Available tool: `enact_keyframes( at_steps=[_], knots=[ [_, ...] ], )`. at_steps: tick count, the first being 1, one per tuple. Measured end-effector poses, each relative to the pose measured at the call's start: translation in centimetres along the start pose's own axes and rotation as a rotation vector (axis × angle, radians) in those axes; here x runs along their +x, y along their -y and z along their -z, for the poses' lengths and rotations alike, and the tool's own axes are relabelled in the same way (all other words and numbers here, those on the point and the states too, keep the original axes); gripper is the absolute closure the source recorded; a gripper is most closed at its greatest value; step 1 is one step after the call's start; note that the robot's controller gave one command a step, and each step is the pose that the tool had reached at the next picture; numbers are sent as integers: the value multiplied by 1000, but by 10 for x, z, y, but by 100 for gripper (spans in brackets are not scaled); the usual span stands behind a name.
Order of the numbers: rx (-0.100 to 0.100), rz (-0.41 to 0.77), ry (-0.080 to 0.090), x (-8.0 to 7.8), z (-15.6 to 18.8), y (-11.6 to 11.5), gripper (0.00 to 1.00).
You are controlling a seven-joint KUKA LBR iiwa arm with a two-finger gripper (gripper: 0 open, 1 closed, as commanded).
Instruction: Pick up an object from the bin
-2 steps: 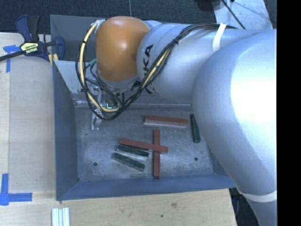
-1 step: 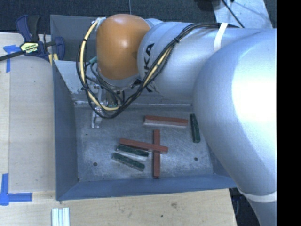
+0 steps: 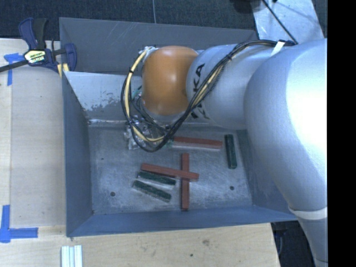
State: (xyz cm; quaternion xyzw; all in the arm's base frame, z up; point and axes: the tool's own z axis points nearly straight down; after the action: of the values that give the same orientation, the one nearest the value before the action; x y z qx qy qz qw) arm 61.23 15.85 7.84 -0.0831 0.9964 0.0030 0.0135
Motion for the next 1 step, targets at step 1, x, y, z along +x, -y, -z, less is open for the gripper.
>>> enact_keyframes(
  at_steps=[1],
  knots=[
    [0, 0, -7, 2, -2, 0, 0]
  ],
)
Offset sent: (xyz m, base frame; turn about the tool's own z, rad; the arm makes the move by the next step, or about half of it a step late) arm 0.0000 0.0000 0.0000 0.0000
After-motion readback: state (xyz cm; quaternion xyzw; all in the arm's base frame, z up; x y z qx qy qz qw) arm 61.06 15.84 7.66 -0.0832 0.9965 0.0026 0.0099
